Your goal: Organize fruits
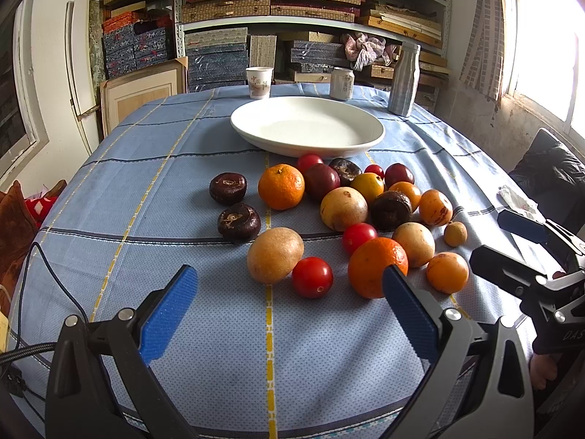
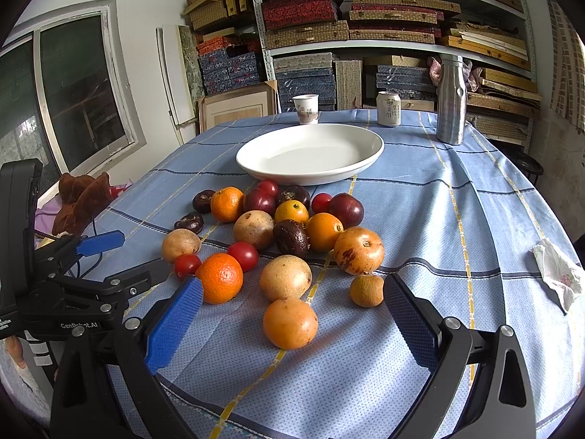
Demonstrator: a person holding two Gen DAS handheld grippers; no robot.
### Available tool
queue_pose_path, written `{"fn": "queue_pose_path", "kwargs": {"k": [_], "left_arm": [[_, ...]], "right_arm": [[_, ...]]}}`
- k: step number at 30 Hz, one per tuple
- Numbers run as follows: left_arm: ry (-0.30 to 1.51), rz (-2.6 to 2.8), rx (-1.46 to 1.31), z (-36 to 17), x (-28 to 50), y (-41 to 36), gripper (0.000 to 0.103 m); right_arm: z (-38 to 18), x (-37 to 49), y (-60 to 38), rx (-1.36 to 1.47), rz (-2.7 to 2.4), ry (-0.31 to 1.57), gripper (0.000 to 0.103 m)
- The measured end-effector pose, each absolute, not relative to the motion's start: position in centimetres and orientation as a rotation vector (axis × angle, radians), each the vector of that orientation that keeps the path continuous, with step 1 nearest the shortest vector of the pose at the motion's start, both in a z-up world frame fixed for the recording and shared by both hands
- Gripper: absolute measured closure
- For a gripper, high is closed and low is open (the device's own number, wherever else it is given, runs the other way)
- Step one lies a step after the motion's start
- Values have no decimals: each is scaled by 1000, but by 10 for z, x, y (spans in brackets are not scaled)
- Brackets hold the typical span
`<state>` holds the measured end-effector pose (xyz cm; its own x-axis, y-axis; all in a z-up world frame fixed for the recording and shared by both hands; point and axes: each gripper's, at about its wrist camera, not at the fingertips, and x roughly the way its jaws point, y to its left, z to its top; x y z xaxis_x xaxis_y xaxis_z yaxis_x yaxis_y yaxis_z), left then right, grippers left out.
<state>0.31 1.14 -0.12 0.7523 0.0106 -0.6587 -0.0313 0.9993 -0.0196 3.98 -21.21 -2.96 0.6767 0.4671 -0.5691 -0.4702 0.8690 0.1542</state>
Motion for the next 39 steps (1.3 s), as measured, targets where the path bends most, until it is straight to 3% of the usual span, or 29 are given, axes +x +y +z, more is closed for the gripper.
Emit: {"fn": "queue_pose_path", "kwargs": {"k": [6, 16, 30, 37, 38, 39], "left_arm": [[748, 19, -39, -8, 5, 13, 4], [1023, -44, -73, -46, 31, 19, 4], [1013, -197, 70, -46, 13, 32, 4], [982, -198, -51, -38, 25, 52, 4], [971, -179, -67, -36, 27, 56, 4], [962, -168, -74, -34, 30, 58, 4]], "right_arm": [[-36, 41, -214, 18, 543, 659, 3], [-61, 55, -223, -99, 509, 869, 3], [-72, 67, -202, -220, 669, 946, 3], [-71, 76, -206, -249, 764, 964, 3], [-70, 77, -210, -227, 756, 953, 5], [-68, 75, -211, -211, 759, 944, 13]]}}
